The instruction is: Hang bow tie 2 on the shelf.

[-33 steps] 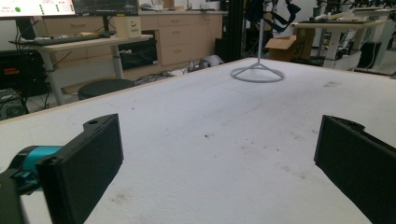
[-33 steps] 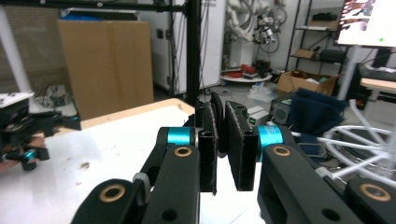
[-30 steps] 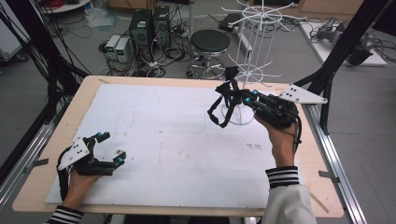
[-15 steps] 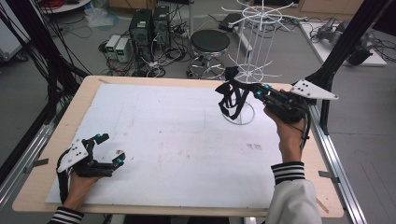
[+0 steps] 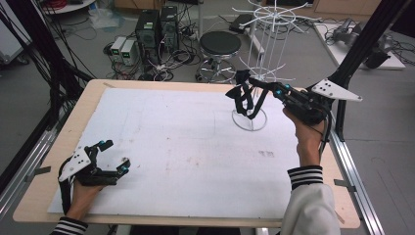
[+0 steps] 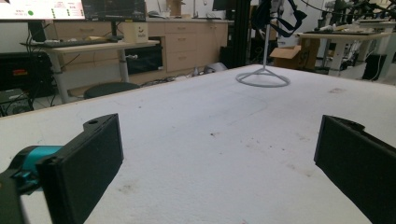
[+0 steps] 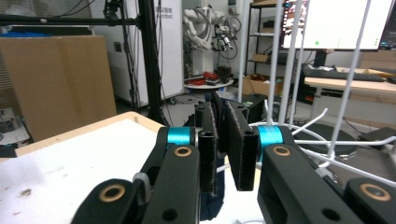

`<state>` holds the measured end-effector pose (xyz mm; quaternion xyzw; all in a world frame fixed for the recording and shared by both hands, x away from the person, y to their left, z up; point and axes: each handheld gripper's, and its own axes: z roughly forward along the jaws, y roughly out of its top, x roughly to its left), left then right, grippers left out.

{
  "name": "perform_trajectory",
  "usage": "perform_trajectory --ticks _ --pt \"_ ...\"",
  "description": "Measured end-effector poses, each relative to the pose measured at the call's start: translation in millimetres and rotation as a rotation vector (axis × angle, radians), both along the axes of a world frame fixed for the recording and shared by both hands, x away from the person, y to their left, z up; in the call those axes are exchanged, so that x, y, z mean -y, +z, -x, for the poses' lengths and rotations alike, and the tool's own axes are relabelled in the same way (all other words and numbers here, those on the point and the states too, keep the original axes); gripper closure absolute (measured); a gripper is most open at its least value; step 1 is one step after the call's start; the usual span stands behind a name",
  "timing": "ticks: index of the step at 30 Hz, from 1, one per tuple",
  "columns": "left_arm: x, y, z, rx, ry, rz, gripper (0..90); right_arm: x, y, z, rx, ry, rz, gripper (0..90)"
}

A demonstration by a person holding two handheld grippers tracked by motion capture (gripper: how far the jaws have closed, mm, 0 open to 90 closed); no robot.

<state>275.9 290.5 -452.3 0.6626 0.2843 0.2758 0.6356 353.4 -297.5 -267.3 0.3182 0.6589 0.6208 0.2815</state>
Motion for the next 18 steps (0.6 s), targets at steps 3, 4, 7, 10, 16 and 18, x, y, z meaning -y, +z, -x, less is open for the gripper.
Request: perform_trajectory --ticks 3,4,7,10,16,18 --pt "-0.3 -0.1 -0.2 -0.001 -0.002 0.001 1.7 3.4 0.7 0.4 0.007 -0.008 -0.013 83.7" --pt "-0.3 -0.1 -0.2 -0.002 -0.001 0.002 1.7 4.5 0.5 0.8 0.002 -0.009 -0.016 83.7" --pt "-0.3 -0.1 -0.2 -0.002 -0.002 0.001 1.7 5.5 0.5 1.0 -0.001 -0.015 -0.011 83.6" --pt "-0.2 -0.1 0.0 0.000 -0.001 0.000 1.7 5.9 -0.1 -0.1 0.001 -0.022 -0.011 83.6" --pt "-0.3 -0.3 0.5 0.003 0.005 0.004 1.7 6.5 -2.0 -4.2 0.001 -0.039 -0.010 83.6" --pt "-0.2 -0.3 0.6 0.005 0.004 0.004 1.7 6.6 -2.7 -5.8 0.002 -0.047 -0.001 83.7"
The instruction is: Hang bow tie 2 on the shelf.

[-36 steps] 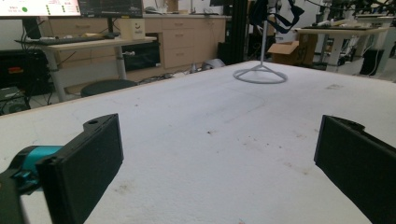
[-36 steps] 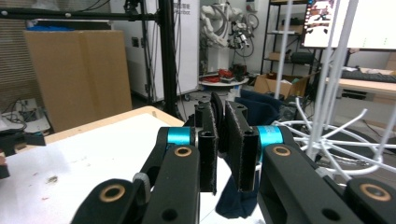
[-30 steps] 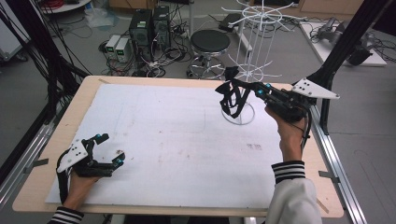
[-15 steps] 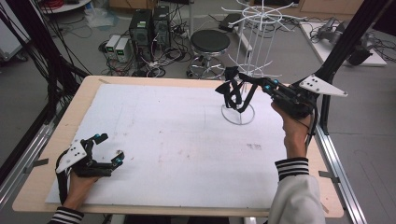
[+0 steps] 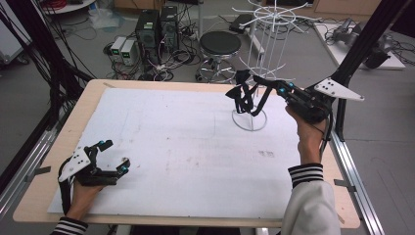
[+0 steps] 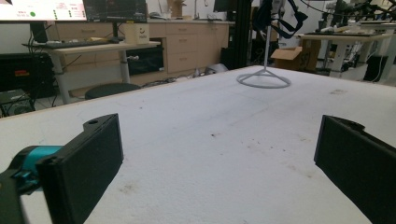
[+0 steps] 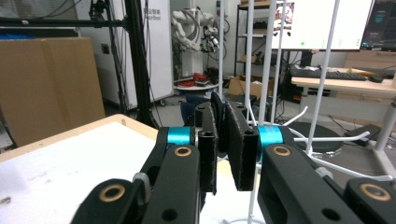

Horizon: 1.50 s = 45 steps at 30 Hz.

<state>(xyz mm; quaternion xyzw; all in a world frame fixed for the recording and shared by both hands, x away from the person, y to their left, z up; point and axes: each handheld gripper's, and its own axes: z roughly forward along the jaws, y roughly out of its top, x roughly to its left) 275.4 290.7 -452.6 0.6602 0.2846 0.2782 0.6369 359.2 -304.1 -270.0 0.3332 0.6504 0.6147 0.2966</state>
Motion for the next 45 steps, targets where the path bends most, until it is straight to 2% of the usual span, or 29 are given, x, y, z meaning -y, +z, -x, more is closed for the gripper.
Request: perform_trajectory --ticks 4,8,22,35,45 --pt "-0.2 -0.1 0.2 0.002 -0.002 -0.001 1.7 -0.1 -1.2 -1.6 -0.006 -0.002 -0.006 83.6" --pt "-0.2 -0.5 0.6 0.005 -0.004 0.009 1.7 0.6 -1.7 -2.8 0.006 -0.006 0.007 83.6" --pt "-0.6 -0.9 1.0 0.010 -0.006 0.012 1.7 4.4 -5.5 -8.4 0.005 -0.026 0.031 83.4" --pt "-0.6 -0.8 1.1 0.009 -0.006 0.006 1.7 17.0 -1.9 5.6 0.022 -0.044 0.017 83.4" --pt "-0.3 -0.8 1.0 0.013 -0.005 0.005 1.7 28.4 6.4 17.6 0.054 -0.052 -0.002 83.4"
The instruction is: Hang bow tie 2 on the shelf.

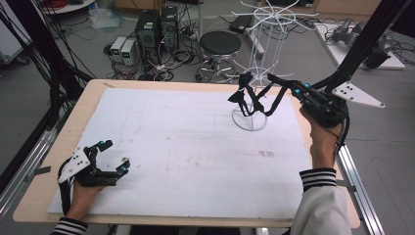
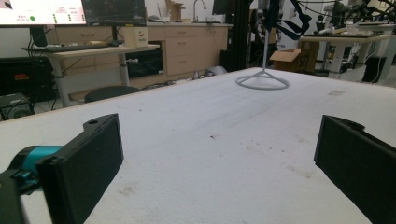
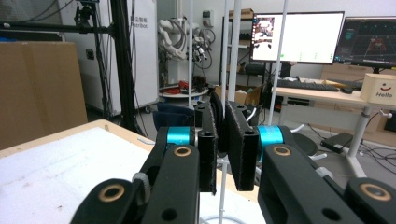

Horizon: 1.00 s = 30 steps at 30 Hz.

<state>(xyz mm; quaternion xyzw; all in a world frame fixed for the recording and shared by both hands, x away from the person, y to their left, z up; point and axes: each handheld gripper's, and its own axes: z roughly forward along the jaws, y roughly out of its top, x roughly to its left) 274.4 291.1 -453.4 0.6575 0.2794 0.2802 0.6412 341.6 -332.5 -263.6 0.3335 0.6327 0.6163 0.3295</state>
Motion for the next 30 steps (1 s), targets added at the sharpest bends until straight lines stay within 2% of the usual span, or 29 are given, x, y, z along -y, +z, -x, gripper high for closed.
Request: perform_trajectory --ticks 8,13,30 --pt "0.0 0.0 0.0 -0.001 0.001 0.000 1.8 4.8 4.0 5.7 0.011 -0.007 0.001 83.4" --pt "0.0 0.0 0.1 -0.002 0.000 0.000 1.7 4.2 2.9 3.6 0.006 -0.010 0.006 83.4" --pt "-0.1 0.0 0.1 -0.004 0.002 0.002 1.7 1.0 -11.7 -1.2 -0.053 -0.005 0.018 83.4"
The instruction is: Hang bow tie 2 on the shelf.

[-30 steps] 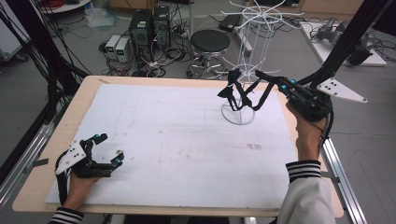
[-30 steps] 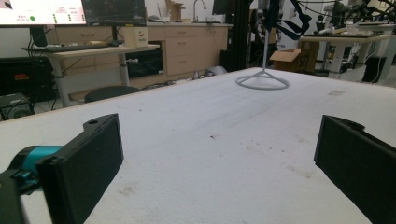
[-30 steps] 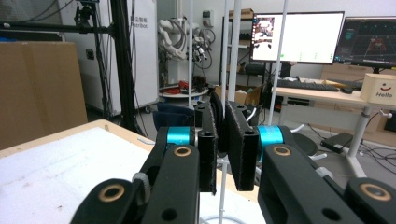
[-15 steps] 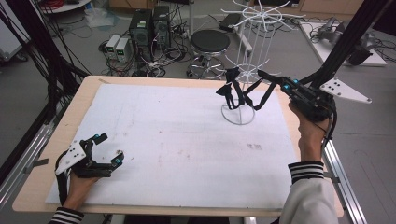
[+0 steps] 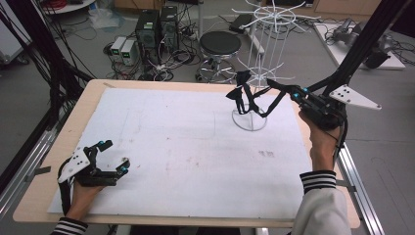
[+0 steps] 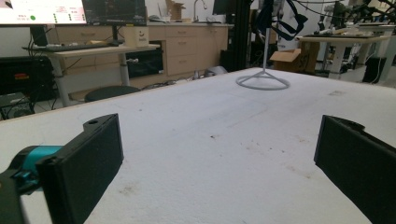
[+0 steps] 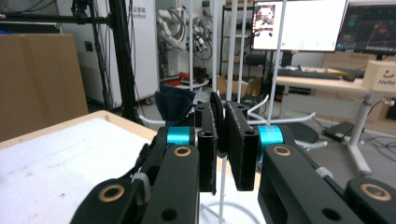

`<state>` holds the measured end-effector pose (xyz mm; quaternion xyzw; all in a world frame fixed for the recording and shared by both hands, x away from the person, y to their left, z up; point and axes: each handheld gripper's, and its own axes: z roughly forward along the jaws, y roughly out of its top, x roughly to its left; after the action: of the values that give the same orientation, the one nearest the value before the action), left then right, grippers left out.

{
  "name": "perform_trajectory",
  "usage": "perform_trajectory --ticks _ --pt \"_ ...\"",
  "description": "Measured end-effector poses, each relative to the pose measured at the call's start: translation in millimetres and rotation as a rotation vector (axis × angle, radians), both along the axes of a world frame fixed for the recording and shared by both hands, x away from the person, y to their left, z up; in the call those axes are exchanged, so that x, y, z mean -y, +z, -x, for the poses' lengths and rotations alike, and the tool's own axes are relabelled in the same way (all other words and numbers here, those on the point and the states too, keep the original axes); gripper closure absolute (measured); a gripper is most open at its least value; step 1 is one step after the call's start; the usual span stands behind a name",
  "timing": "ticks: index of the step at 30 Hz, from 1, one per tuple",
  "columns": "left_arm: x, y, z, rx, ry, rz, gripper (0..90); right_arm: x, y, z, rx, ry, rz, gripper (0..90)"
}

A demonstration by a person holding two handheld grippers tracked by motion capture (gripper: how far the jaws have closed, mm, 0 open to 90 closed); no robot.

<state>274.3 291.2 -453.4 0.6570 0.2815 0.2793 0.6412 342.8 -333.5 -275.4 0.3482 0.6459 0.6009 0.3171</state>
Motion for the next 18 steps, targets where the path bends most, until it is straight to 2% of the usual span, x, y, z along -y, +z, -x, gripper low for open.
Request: perform_trajectory --ticks 8,18 --pt "0.0 0.1 0.0 0.002 -0.001 -0.004 1.7 -1.2 -9.4 1.3 -0.029 -0.006 0.008 83.3" --pt "0.1 0.0 0.2 0.002 -0.001 -0.003 1.7 -7.0 -16.3 -2.9 -0.069 -0.014 0.049 83.3"
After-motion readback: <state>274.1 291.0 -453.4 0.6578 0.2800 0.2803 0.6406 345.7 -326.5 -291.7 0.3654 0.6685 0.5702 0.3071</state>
